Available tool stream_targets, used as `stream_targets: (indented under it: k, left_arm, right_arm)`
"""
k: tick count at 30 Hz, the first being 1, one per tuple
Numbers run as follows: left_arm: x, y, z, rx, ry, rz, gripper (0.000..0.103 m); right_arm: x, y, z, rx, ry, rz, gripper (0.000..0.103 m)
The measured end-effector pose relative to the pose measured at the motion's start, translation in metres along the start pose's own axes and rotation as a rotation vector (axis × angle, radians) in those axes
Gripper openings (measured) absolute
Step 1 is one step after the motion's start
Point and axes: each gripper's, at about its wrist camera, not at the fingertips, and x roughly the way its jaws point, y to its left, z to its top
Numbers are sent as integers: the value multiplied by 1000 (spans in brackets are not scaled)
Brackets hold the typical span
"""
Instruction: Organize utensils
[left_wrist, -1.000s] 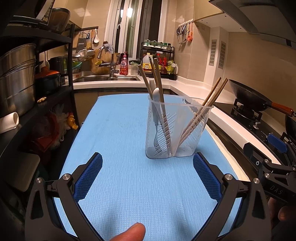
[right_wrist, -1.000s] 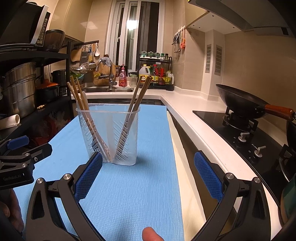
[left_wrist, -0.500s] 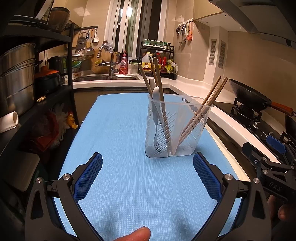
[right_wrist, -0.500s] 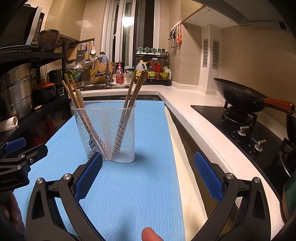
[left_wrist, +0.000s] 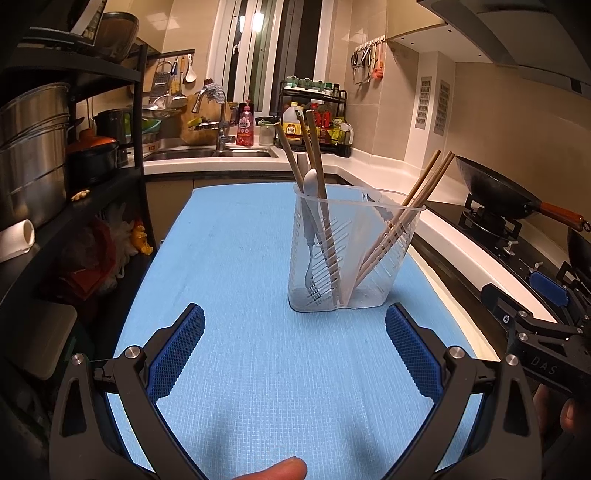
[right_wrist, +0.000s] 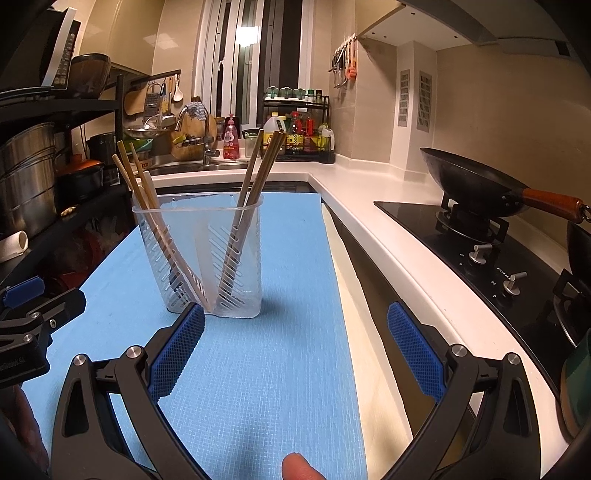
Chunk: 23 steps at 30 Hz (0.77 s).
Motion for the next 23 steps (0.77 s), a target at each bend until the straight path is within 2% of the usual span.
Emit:
stream_targets:
  k: [15, 23]
  left_arm:
    - [-2, -3, -5, 23, -17, -15, 95]
    - [-2, -4, -3, 18, -11, 5, 95]
  right_arm:
    - [0, 0, 0, 0, 1, -6, 98]
    - [0, -1, 0, 1, 3, -1, 98]
